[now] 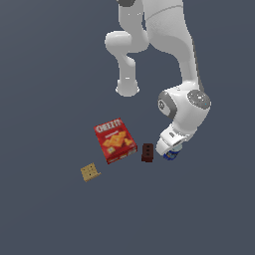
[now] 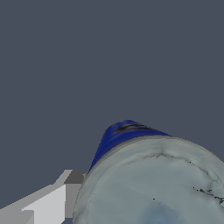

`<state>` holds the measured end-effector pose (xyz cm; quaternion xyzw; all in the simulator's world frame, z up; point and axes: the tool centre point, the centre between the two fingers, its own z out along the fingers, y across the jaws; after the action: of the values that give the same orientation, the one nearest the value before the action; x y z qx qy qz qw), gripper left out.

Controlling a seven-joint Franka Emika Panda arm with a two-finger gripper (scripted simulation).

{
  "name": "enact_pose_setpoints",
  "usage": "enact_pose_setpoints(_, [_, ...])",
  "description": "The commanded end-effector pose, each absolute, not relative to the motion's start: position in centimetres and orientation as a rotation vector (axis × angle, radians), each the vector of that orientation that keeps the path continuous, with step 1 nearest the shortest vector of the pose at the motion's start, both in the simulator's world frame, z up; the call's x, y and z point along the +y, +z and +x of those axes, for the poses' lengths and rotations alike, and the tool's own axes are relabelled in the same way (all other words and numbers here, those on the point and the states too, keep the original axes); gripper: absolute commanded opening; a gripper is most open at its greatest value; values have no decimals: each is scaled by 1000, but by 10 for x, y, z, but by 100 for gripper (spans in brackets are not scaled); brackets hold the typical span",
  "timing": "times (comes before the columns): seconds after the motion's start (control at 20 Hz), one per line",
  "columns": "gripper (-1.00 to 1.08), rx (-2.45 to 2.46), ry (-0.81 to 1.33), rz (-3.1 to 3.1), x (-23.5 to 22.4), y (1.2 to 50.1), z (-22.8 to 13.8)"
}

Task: Pick up a designated object from a clutter of objects.

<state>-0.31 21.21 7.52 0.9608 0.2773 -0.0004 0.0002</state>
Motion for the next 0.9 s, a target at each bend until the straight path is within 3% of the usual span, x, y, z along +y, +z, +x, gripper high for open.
enact_pose_setpoints(0.0, [-100, 872, 0, 3018, 213, 74, -3])
enact_pose_setpoints(0.85, [-100, 872, -1, 3018, 207, 103, 7])
